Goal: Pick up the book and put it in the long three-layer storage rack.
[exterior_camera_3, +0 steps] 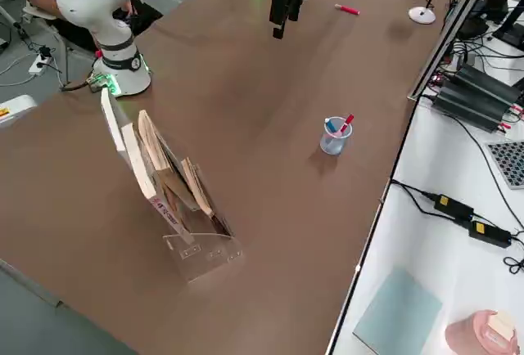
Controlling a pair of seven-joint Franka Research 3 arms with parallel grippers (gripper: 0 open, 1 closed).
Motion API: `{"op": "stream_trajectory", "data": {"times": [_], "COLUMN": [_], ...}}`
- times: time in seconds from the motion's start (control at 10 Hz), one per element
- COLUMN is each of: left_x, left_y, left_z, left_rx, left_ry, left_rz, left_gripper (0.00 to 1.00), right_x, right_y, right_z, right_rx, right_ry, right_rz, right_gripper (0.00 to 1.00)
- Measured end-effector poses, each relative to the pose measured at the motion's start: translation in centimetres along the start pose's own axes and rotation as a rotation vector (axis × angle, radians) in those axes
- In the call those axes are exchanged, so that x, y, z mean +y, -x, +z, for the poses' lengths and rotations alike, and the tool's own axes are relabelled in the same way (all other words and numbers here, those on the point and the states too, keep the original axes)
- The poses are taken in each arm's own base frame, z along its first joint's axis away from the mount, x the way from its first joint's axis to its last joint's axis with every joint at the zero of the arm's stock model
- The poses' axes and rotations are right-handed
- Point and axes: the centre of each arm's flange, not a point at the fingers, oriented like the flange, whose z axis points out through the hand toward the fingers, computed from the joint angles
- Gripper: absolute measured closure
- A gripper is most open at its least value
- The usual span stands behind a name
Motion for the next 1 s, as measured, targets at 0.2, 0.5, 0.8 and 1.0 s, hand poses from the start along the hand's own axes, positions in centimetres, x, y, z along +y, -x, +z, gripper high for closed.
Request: {"op": "stream_trajectory", "data": {"times": [0.2, 0.5, 0.8, 1.0], "left_x": [0.0, 0.0, 0.01, 0.02], "left_y": [-0.01, 0.05, 0.05, 0.05], "left_z": [-0.12, -0.1, -0.19, -0.42], "left_rx": [0.002, -0.002, -0.001, 0.003], "left_ry": [0.0, 0.0, 0.0, 0.0], "left_rz": [0.0, 0.0, 0.0, 0.001], "left_gripper": [0.0, 0.0, 0.0, 0.0], "right_x": [-0.05, -0.26, -0.46, -0.87], "right_y": [-0.16, -0.17, 0.04, 0.36], "right_z": [0.41, 0.97, 0.63, 0.09], "right_rx": [0.012, 0.02, 0.026, 0.024], "right_ry": [-0.003, -0.018, -0.031, -0.033], "right_rz": [-0.001, -0.001, 0.003, 0.034], "right_gripper": [0.0, 0.0, 0.0, 0.0]}}
